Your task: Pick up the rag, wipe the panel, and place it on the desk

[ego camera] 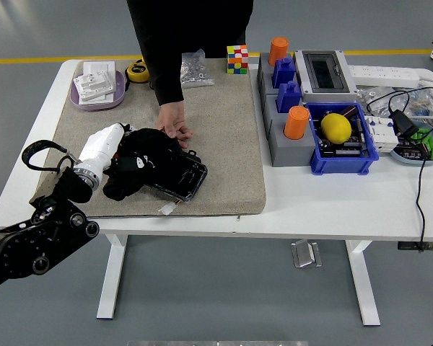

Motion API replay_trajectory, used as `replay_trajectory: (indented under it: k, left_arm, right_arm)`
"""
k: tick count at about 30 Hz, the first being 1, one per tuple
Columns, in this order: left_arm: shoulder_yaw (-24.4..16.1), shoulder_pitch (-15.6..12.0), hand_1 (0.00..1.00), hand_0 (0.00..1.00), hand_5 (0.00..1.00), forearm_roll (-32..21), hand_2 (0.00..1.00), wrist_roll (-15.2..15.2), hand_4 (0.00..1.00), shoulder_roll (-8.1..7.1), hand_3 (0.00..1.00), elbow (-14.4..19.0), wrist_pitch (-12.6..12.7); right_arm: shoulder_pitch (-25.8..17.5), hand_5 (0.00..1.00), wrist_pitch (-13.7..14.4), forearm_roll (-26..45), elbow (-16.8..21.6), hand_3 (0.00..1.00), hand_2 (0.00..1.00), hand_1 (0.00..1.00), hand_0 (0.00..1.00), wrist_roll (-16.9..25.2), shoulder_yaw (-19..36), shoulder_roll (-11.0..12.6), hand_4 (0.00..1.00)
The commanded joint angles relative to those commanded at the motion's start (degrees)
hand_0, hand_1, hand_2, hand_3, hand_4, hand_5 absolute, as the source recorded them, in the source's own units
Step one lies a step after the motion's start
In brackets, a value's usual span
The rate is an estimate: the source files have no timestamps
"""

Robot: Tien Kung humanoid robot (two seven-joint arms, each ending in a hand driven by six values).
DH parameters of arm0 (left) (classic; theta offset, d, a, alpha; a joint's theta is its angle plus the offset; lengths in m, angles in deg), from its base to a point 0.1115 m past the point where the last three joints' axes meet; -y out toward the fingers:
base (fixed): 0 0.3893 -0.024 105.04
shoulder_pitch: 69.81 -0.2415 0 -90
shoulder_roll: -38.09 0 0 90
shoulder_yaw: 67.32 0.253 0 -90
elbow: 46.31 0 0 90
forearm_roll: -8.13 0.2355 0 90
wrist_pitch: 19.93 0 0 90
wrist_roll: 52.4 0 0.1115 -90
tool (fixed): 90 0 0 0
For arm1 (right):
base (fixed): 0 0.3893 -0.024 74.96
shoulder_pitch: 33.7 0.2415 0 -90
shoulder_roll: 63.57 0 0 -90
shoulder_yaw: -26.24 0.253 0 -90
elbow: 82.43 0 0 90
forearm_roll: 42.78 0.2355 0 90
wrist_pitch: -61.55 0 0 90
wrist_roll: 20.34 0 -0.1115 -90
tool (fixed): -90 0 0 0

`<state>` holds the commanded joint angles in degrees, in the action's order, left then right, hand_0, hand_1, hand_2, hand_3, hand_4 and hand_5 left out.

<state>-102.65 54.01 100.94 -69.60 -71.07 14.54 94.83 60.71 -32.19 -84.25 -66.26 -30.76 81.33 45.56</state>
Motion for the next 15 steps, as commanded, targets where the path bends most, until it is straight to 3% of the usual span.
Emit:
replay_trajectory:
  k: [15]
  left_arm:
    - [-6.56, -0.39, 0.247, 0.219, 0.002, 2.03, 0.512, 0.66, 0.304, -1.46, 0.408, -5.87, 0.58]
  right_arm:
    - [-0.05, 0.541, -0.03, -0.08, 0.04, 0.581, 0.657, 0.591, 0.714, 0.04, 0.14, -0.02, 0.998]
